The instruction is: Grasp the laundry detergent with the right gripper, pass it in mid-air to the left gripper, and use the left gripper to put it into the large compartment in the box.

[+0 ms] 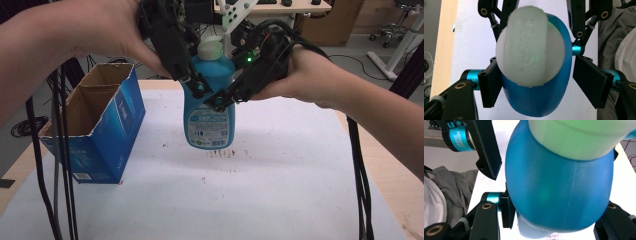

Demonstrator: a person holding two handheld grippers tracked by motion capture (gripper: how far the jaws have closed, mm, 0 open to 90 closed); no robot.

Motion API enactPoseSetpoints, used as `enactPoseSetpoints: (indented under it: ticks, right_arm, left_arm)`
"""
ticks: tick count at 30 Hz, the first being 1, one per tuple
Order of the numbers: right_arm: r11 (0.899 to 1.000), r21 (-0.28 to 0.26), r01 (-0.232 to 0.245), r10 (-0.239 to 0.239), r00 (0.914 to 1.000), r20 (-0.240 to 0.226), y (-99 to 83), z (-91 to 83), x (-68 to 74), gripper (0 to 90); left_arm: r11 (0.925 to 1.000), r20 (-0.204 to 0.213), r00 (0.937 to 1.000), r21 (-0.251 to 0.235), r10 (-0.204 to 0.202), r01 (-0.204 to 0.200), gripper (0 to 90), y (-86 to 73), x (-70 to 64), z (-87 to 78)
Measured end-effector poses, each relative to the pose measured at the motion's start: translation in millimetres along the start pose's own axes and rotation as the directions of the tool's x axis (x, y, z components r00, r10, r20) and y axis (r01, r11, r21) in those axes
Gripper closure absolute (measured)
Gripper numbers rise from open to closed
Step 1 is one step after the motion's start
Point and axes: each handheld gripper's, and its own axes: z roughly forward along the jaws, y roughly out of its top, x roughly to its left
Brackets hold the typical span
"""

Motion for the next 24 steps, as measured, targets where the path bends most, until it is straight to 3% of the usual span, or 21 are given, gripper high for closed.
enactPoseSetpoints:
  ticks: [24]
  right_arm:
    - [1.000,0.013,0.016,-0.016,0.9999,-0.003,3.4,3.3,3.3,45.4]
  left_arm:
    - [0.9999,-0.016,0.9998,0.007,0.014,-0.014,34.5,1.4,-1.5,-0.5]
